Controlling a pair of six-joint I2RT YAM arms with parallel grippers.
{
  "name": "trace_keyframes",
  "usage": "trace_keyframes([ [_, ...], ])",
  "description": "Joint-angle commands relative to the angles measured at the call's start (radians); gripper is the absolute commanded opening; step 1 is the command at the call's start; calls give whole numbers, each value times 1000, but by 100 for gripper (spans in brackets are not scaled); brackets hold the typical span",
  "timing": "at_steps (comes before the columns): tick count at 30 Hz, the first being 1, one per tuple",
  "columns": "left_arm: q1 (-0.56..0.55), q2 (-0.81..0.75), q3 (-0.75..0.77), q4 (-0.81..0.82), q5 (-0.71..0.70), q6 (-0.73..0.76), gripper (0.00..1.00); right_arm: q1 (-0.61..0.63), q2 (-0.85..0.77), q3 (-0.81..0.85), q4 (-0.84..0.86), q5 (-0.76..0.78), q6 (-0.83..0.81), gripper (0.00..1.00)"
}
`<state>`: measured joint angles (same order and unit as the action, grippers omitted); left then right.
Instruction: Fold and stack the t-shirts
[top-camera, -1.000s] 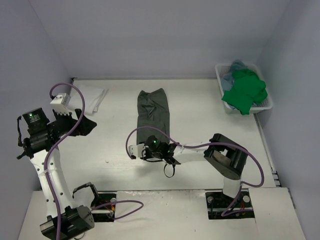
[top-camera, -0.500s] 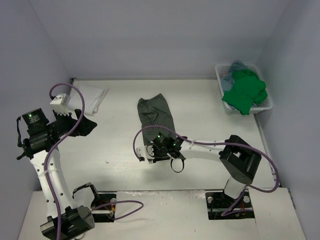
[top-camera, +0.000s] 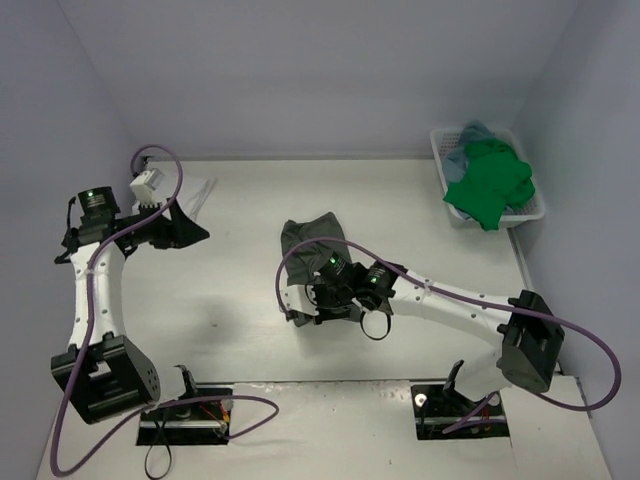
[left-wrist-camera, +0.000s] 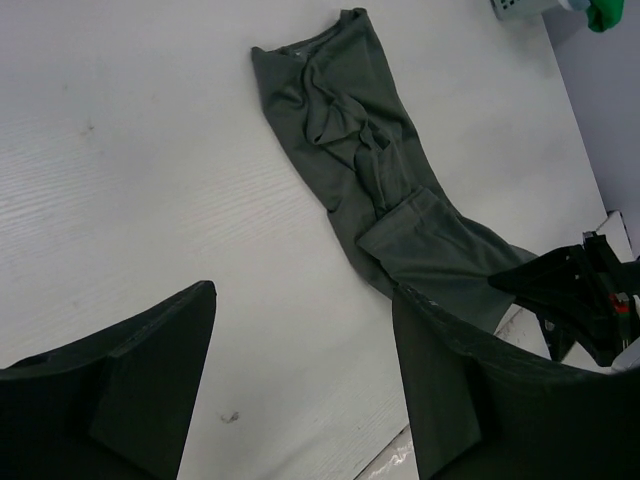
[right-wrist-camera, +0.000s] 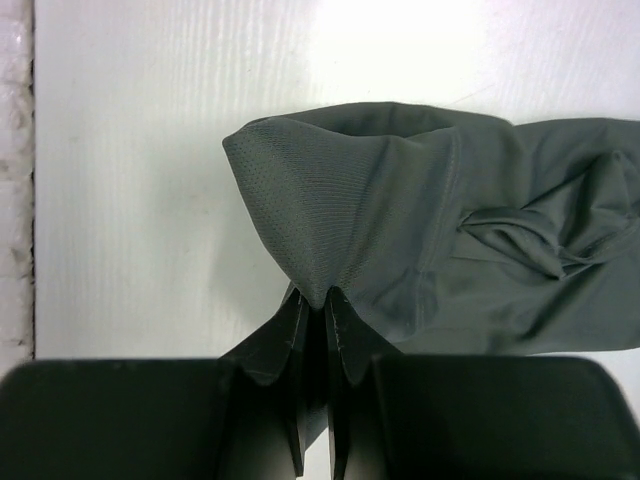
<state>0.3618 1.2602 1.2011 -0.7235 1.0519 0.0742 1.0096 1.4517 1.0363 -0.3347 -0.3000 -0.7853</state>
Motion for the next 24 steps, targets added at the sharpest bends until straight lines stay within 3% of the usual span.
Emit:
trace_keyframes([
  [1,-96,14,71,110,14,-2,65,7,-43,57,-82,-33,-17,0],
  [6,-216,113,127,105,-33,45,65,-8,-36,100,-99,-33,-55,0],
  [10,-320,169,135,211,-15,21,55,-26,-14,143,-102,-50,-60,0],
  [14,-421,269,123,392,-18,-37,33,-42,2,169,-102,-60,-57,0],
  [17,-481,418,199,398,12,-62,17,-58,10,176,-102,-68,-54,0],
  [21,-549,602,327,342,79,-59,4,-85,22,173,-102,-85,-55,0],
  [24,-599,680,357,374,94,-63,0,-103,30,168,-102,-96,-60,0],
])
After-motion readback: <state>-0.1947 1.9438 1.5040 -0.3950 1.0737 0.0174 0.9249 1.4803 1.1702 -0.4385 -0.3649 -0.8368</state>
